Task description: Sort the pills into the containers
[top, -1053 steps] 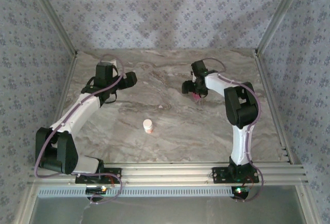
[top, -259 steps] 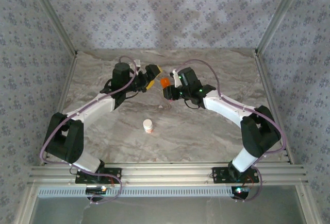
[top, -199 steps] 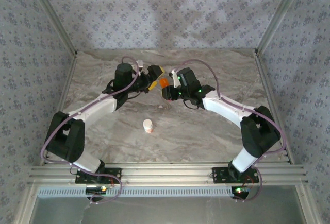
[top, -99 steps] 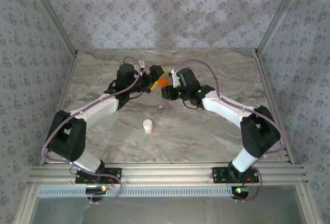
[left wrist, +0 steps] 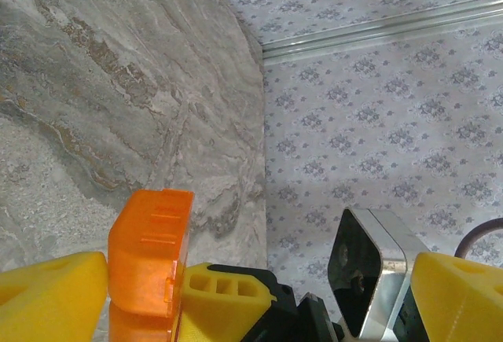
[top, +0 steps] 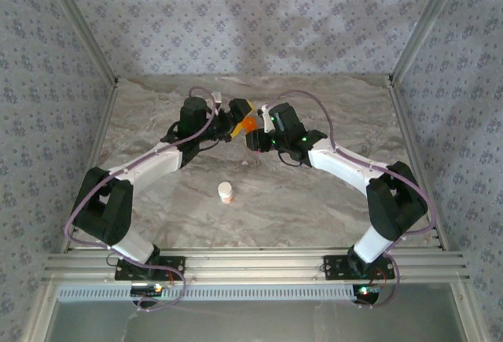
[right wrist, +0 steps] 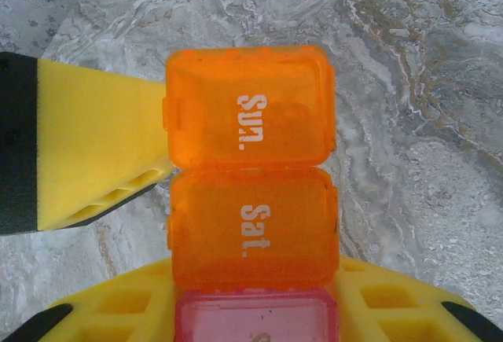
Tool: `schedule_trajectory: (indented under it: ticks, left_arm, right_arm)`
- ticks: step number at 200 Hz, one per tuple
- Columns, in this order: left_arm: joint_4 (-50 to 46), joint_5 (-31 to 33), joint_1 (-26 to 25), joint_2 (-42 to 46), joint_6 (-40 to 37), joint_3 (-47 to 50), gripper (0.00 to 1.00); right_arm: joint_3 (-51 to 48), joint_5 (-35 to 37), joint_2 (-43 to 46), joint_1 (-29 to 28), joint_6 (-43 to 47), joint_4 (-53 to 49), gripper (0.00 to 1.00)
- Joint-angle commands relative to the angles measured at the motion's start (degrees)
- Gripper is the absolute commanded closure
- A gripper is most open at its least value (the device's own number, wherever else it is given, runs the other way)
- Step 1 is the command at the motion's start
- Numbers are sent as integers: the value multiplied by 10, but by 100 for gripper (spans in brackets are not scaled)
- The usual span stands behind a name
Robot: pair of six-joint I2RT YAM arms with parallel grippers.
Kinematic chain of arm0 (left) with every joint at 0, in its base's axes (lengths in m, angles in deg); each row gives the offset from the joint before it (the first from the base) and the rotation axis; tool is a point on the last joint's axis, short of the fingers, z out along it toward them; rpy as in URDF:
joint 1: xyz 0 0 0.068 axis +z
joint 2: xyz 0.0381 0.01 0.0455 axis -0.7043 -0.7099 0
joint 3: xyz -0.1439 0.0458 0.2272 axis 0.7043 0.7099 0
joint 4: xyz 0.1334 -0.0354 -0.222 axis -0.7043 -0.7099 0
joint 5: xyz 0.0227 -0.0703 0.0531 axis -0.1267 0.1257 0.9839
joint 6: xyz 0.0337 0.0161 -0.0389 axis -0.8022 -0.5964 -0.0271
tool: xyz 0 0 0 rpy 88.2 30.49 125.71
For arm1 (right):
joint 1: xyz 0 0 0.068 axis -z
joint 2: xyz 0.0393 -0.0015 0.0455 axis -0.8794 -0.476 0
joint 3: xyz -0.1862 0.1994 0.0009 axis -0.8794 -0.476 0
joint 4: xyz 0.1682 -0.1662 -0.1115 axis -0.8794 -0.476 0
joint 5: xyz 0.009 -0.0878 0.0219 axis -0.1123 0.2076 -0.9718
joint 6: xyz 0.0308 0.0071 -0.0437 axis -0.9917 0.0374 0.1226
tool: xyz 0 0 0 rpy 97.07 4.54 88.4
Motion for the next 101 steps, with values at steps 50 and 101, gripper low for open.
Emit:
schedule_trajectory:
  ticks: [50,101]
  left_arm:
    - [15,13,-9,29,0,-11,2]
    - [10,27,-8,42,-3,-5,2]
  right_arm:
    - [-4,20,-3,-7,-10,3,70]
    - [-11,20,1,-7,-12,7,70]
